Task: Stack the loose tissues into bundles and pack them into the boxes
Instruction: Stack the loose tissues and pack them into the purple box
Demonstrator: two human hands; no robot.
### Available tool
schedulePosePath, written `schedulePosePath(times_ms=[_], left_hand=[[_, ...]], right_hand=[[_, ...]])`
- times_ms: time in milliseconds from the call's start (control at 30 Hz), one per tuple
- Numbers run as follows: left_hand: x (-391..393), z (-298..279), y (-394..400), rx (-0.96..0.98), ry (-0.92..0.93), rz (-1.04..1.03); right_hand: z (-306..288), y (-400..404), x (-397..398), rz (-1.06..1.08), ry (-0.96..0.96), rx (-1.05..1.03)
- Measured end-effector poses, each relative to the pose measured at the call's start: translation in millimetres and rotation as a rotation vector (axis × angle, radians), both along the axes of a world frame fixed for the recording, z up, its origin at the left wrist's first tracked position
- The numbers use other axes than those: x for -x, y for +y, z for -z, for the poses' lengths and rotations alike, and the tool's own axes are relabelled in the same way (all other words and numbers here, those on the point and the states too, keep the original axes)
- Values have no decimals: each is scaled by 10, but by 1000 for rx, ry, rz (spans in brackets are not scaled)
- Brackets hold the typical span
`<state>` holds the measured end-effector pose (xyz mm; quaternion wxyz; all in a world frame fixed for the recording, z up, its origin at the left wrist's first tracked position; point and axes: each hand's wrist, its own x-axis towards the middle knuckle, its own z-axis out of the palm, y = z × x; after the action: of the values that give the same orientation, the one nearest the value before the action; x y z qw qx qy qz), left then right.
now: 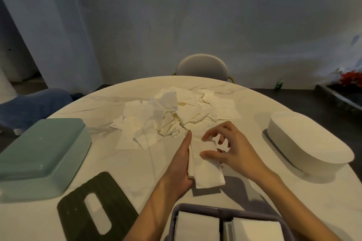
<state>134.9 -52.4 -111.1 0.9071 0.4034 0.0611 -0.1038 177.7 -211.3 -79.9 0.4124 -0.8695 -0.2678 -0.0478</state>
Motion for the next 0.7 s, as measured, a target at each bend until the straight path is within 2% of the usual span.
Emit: schedulePosePath(times_ms=[167, 700], left_hand=[[7, 38, 1, -74, 18, 82], [-1, 88, 20, -152, 20, 196]], right_hand=[[0, -57, -28, -1, 69, 75], [-69, -123, 63, -39, 65, 212]])
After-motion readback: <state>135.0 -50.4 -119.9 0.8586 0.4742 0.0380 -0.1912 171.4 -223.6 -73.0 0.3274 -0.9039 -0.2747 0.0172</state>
